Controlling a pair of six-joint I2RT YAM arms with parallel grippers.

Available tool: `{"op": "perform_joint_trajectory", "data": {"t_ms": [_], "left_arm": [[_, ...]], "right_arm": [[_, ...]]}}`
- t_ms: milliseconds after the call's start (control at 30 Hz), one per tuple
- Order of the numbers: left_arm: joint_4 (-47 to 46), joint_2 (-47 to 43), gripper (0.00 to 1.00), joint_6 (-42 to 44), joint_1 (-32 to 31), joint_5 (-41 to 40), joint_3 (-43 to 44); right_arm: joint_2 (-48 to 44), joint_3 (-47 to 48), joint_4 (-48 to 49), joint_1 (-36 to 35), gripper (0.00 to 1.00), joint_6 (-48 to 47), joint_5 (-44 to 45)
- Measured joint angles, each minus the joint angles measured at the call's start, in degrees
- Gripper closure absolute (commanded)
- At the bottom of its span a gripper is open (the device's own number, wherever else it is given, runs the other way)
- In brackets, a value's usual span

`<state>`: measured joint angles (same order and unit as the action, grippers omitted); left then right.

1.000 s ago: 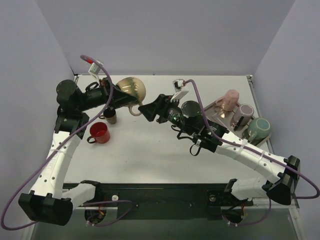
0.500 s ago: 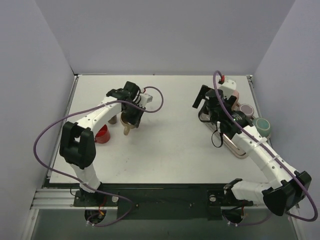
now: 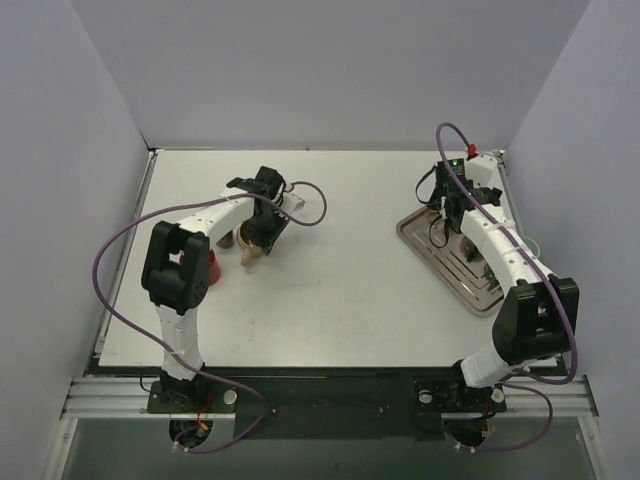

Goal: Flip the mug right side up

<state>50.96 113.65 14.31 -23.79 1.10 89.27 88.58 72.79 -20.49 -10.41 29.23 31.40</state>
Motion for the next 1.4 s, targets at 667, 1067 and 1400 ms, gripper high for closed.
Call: {"op": "perform_joint_trajectory", "data": {"t_ms": [667,1067,1400], "left_arm": [[3.3,3.0,0.36,4.4,7.0,11.8,8.2],[6.2,-9.3,0.35,4.9,6.5,16.2,10.6],[8.0,-9.6,0.35,5.4,5.9,18.4,10.6]], "right_arm": [[3.7,-10.9,4.1,15.6,0.41,-5.4,-8.7],[13.7,-5.6,6.3,17.6,0.69,-10.3,-15.0],[16.3,-2.3,5.8,18.7,0.82,-11.5,-15.8]]}}
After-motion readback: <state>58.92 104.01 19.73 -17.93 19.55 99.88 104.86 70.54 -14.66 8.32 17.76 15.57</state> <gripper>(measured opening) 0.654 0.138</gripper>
